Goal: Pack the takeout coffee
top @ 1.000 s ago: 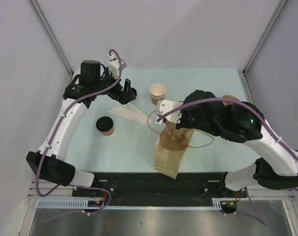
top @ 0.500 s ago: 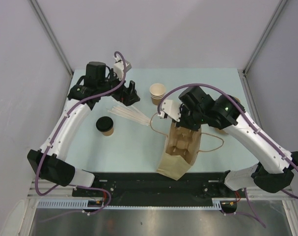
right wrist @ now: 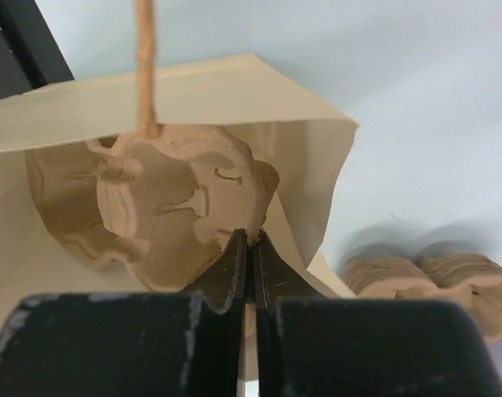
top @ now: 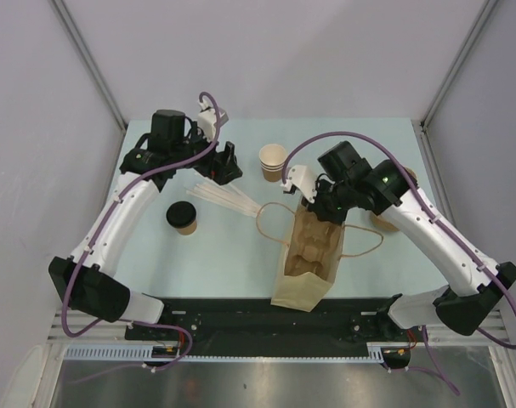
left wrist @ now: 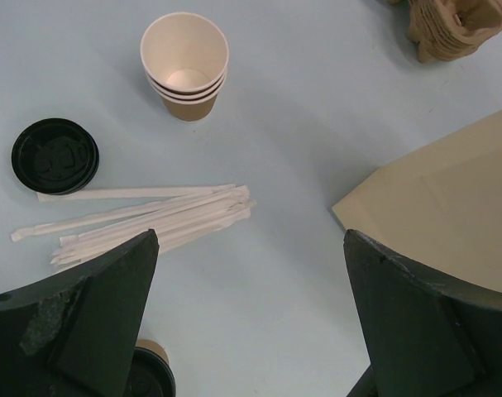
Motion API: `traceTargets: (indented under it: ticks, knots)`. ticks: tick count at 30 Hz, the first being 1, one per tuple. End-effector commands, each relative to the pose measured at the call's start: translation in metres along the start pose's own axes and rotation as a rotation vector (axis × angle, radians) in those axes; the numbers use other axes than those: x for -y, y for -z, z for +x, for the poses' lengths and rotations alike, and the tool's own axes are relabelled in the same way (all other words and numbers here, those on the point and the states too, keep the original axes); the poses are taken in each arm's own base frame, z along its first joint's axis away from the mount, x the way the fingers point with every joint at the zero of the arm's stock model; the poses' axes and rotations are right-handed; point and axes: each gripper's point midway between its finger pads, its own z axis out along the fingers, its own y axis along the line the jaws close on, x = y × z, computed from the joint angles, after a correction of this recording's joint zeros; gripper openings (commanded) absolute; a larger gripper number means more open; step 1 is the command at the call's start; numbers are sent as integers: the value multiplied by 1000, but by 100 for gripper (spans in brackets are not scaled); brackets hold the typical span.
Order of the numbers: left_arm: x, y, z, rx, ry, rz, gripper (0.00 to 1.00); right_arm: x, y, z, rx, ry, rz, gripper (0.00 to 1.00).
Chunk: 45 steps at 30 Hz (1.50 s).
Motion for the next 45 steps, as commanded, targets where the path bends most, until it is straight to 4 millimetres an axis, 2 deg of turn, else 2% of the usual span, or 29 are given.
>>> traceTargets:
  ticks: [1,12,19,23,26,28,33,35,38,41,42,45]
  knots:
    - [-1,-1,-4,23,-11,-8,99,-2,-1,-14,119,26,-82,0]
    - [-6,-3,1,9,-26,-23,99,-6,-23,-16,91,61,-154,0]
    - [-8,-6,3,2,-26,-20,99,-14,-23,-20,115,85,-198,0]
    - [-8,-7,2,4,-28,-22,100,-27,-24,-13,73,81,-268,0]
    - [-7,-6,-1,10,-25,-17,99,-29,-29,-11,57,76,-282,0]
    - [-2,-4,-3,15,-19,4,99,-32,-30,-11,57,81,-293,0]
    - [47,7,-8,56,2,251,100,-34,-35,-13,62,92,-300,0]
    - [51,6,-4,55,24,273,100,-35,-37,-14,67,85,-311,0]
    - [47,5,-2,57,27,245,100,-38,-41,-15,66,84,-322,3]
    - [42,3,1,45,30,224,99,-38,-44,-16,58,88,-313,11]
    - [41,3,1,45,30,216,100,-36,-44,-16,57,87,-305,23]
    - [38,2,4,38,31,201,99,-28,-43,-19,67,91,-258,42]
